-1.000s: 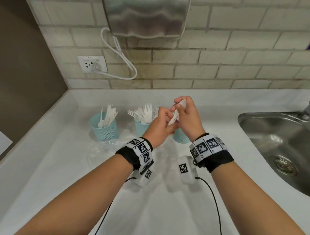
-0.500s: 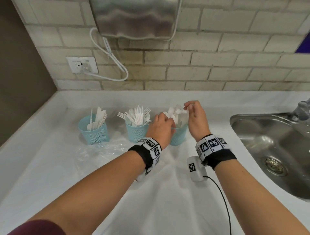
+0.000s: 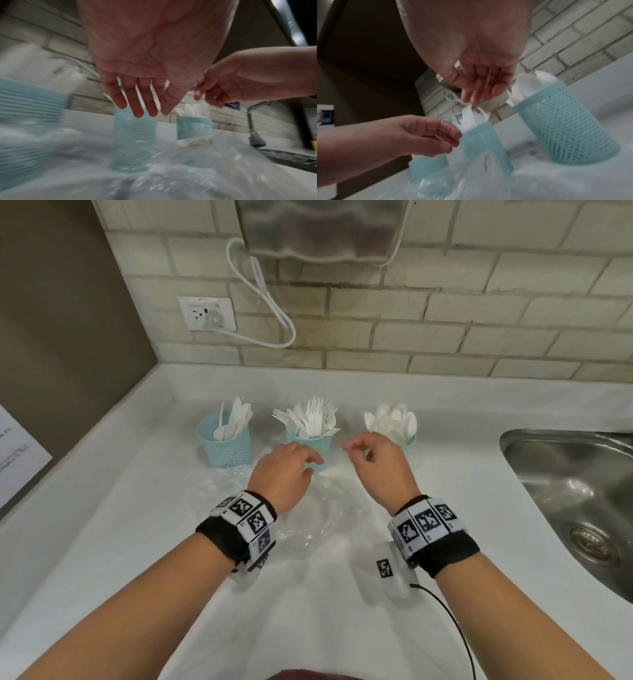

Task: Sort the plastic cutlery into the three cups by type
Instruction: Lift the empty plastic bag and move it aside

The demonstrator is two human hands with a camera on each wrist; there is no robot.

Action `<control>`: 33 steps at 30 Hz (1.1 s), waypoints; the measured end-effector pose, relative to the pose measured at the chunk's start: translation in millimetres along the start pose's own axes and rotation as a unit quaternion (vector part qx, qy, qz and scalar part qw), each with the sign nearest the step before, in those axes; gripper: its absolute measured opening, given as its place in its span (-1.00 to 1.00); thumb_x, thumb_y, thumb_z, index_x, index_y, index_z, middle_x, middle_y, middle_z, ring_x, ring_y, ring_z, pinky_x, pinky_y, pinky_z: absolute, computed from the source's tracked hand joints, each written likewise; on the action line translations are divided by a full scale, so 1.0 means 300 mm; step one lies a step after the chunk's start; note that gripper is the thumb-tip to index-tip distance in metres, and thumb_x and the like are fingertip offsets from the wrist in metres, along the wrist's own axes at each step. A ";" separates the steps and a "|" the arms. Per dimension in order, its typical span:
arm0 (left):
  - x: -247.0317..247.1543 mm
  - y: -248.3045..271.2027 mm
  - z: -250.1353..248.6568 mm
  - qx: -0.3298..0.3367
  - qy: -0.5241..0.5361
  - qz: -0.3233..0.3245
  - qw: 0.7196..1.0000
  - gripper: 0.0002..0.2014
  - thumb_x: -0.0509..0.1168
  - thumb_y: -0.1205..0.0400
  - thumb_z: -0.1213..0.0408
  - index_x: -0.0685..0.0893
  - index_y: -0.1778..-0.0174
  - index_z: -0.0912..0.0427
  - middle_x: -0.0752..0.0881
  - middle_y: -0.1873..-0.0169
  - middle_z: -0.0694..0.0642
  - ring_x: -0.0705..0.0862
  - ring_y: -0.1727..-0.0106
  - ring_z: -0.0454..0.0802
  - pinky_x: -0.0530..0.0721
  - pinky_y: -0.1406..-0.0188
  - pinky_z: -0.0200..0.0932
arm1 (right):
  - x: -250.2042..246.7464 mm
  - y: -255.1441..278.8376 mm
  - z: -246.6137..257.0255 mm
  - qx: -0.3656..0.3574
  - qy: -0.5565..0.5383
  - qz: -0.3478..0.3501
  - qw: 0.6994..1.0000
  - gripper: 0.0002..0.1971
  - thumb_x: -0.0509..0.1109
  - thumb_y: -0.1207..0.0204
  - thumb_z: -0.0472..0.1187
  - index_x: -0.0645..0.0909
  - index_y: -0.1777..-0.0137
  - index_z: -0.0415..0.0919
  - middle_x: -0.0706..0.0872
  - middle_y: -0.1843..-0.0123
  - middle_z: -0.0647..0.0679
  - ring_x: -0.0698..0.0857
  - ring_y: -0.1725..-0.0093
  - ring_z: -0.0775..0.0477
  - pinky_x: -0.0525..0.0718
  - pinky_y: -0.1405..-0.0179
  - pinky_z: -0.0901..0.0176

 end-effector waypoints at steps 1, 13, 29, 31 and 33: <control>-0.016 0.028 0.062 -0.028 -0.019 -0.008 0.999 -0.74 0.23 -0.64 0.24 0.62 -0.22 -0.09 0.62 -0.22 -0.02 0.53 -0.30 0.03 0.49 -0.28 0.02 | 0.047 0.017 -0.013 0.025 0.026 0.042 0.998 -0.80 0.31 -0.52 -0.21 0.70 -0.08 -0.12 0.69 -0.01 0.01 0.61 0.12 0.08 0.59 -0.06 0.15; -0.096 0.292 0.517 -0.361 -0.028 0.000 0.932 -0.47 0.36 -0.55 0.13 0.36 -0.33 0.31 0.44 -0.28 0.29 0.48 -0.28 0.29 0.55 -0.15 0.12 | 0.167 0.105 -0.164 0.172 0.205 0.199 0.943 -0.81 0.36 -0.45 -0.11 0.47 0.27 -0.18 0.60 0.20 -0.11 0.58 0.15 -0.14 0.44 0.22 0.18; -0.114 0.328 0.376 -0.264 0.339 0.016 0.903 -0.75 0.34 -0.59 0.03 0.70 0.02 0.16 0.66 -0.02 0.07 0.67 -0.03 -0.03 0.71 -0.04 -0.04 | 0.112 0.193 -0.065 0.217 -0.209 0.111 0.947 -0.77 0.41 -0.46 -0.16 0.54 0.39 -0.20 0.73 0.24 -0.20 0.76 0.24 -0.20 0.69 0.10 -0.01; -0.128 0.342 0.353 -0.244 0.412 0.014 0.878 -0.79 0.18 -0.68 0.18 0.74 0.02 0.06 0.59 -0.15 0.19 0.64 -0.17 0.02 0.76 0.01 -0.05 | 0.108 0.218 -0.043 0.230 -0.296 0.134 0.917 -0.85 0.34 -0.48 -0.27 0.70 0.25 -0.29 0.78 0.13 -0.17 0.78 0.22 -0.14 0.71 0.03 -0.04; -0.142 0.352 0.340 -0.217 0.455 -0.001 0.864 -0.72 0.13 -0.70 0.34 0.75 0.05 0.05 0.58 -0.07 0.24 0.68 -0.09 0.04 0.81 0.10 -0.06 | 0.095 0.229 -0.033 0.211 -0.301 0.135 0.920 -0.90 0.38 -0.47 -0.38 0.74 0.13 -0.33 0.77 0.13 -0.21 0.78 0.20 -0.15 0.74 0.00 -0.05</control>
Point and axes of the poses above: each hand's wrist, its own y-axis away from the middle knuckle, its own x-axis out of the palm, z = x × y, the point moved 6 cm from there along -y, towards the middle knuckle
